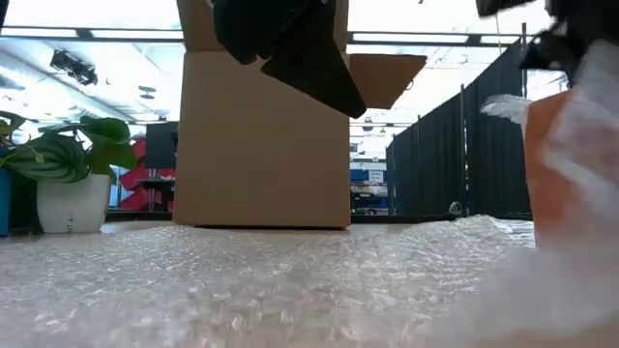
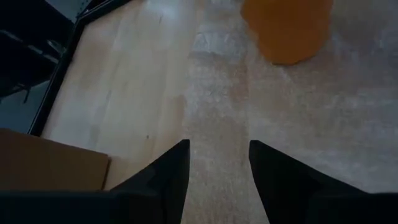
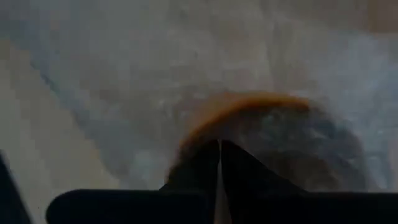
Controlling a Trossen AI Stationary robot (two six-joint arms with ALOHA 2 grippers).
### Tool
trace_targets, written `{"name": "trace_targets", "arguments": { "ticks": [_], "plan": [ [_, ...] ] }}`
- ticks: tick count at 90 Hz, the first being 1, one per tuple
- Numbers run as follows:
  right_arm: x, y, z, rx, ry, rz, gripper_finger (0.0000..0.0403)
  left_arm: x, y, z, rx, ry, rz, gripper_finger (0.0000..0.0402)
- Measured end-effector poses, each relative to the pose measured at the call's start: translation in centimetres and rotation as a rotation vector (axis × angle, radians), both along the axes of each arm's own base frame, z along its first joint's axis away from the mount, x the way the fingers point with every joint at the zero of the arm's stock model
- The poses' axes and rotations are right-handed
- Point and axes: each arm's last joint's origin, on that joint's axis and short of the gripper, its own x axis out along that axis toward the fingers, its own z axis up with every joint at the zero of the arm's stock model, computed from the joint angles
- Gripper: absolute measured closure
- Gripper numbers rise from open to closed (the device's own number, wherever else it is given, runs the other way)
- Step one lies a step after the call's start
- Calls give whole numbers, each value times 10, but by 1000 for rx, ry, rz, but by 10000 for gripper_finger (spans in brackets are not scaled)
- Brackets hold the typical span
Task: Wrap mug
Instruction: Wrap the orange mug with the bubble wrap
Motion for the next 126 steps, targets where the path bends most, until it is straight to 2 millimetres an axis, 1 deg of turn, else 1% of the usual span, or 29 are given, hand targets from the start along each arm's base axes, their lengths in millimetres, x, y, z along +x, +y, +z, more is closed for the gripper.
{"name": "trace_targets", "arguments": {
  "ticks": [9,14,21,27,35,46,56,62,68,78,90,103,109,117,126],
  "plan": [
    [1,-1,-17,4,68,-2,403,0,0,0,-3,-1,2,250],
    [1,-1,-23,7,91,-2,403,0,0,0,-4,-2,2,250],
    [1,0,-25,9,100,4,403,0,0,0,-7,-4,5,250],
    [1,0,-24,13,98,11,403,0,0,0,-17,-9,13,250],
    [-2,-2,-13,23,88,18,403,0,0,0,-19,-10,15,250],
    [-12,-9,16,21,32,-7,403,0,0,0,-19,-10,15,250],
    [-22,-17,35,-20,-41,-47,403,0,0,0,-20,-10,16,250],
    [-24,-19,42,-49,-91,-61,403,0,0,0,-23,-12,18,250],
    [-25,-21,43,-76,-96,-64,403,0,0,0,-24,-12,19,250],
    [-24,-21,34,-101,-81,-66,403,0,0,0,-25,-13,19,250],
    [-20,-20,10,-116,-55,-68,403,0,0,0,-25,-13,19,250],
    [-19,-17,-18,-98,-15,-61,403,0,0,0,-25,-13,19,250],
    [-18,-16,-28,-85,-8,-59,403,0,0,0,-26,-14,19,250],
    [-18,-16,-34,-64,-3,-57,403,0,0,0,-26,-14,19,250],
    [-18,-16,-32,-49,-7,-58,402,0,0,0,-26,-14,19,250]
  ]
}}
